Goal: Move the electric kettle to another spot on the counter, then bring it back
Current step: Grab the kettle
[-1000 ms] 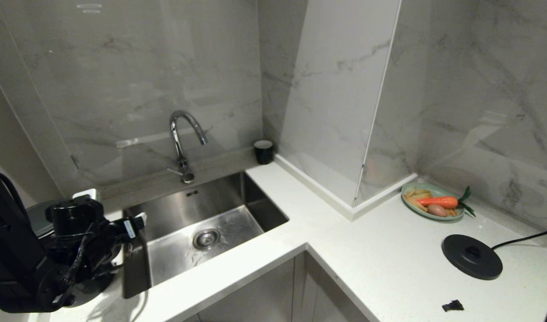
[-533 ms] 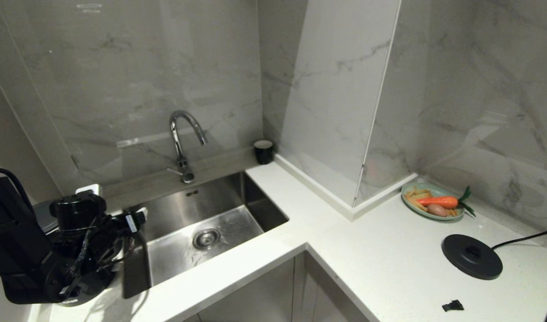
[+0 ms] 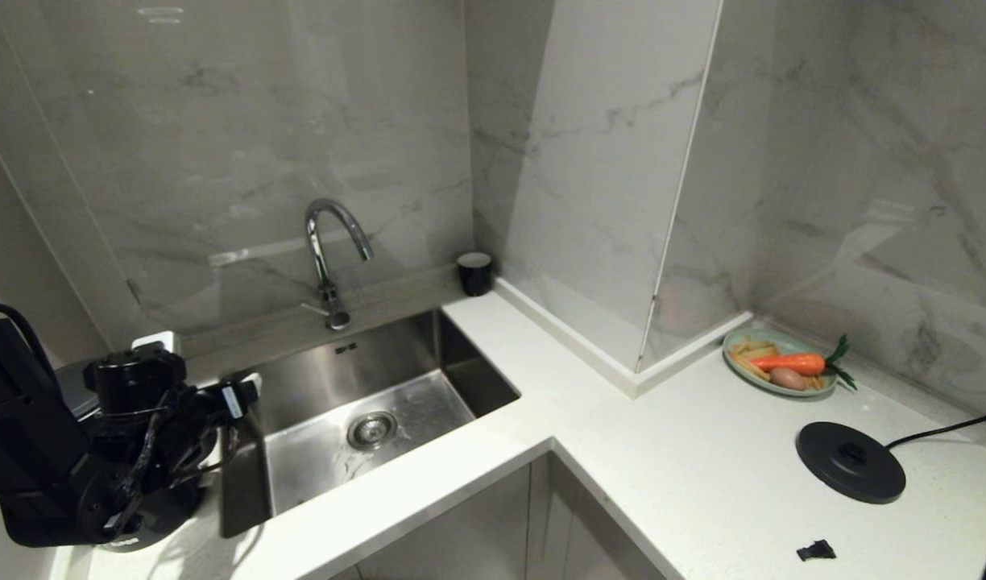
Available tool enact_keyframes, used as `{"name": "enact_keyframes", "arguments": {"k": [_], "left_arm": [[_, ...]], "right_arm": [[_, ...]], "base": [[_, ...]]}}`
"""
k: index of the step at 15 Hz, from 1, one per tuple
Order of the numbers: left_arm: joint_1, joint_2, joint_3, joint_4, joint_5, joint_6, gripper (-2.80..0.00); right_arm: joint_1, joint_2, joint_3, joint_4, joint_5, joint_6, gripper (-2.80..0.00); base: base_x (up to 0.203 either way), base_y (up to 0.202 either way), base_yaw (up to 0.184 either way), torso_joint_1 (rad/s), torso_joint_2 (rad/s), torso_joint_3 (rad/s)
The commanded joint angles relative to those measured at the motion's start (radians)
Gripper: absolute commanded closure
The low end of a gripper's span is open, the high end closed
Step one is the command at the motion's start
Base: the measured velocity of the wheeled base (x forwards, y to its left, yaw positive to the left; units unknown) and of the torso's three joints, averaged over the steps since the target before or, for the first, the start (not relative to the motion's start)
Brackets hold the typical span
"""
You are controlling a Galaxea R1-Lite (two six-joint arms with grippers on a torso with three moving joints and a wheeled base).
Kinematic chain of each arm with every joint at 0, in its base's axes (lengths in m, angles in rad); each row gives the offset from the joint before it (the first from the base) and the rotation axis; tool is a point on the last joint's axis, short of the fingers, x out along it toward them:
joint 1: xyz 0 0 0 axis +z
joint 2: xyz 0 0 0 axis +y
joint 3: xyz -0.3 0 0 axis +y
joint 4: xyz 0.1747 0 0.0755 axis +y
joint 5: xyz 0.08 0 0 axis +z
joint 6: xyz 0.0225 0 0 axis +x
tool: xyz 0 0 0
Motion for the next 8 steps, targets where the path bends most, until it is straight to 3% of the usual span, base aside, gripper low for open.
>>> {"name": "enact_keyframes", "arguments": {"k": [1, 8], "left_arm": [[0.003, -0.002, 0.002, -0.005, 0.003, -0.002, -2.8], [0.003, -0.003, 0.013, -0.007, 0.003, -0.002, -2.8]], "right_arm": [[0.0, 0.0, 0.0, -0.001, 0.001, 0.0, 0.0], [0.0, 0.0, 0.0, -0.001, 0.001, 0.0, 0.0]], "base": [[0.0, 0.0, 0.0, 0.0, 0.0, 0.0], [0.0, 0.0, 0.0, 0.0, 0.0, 0.0]]}}
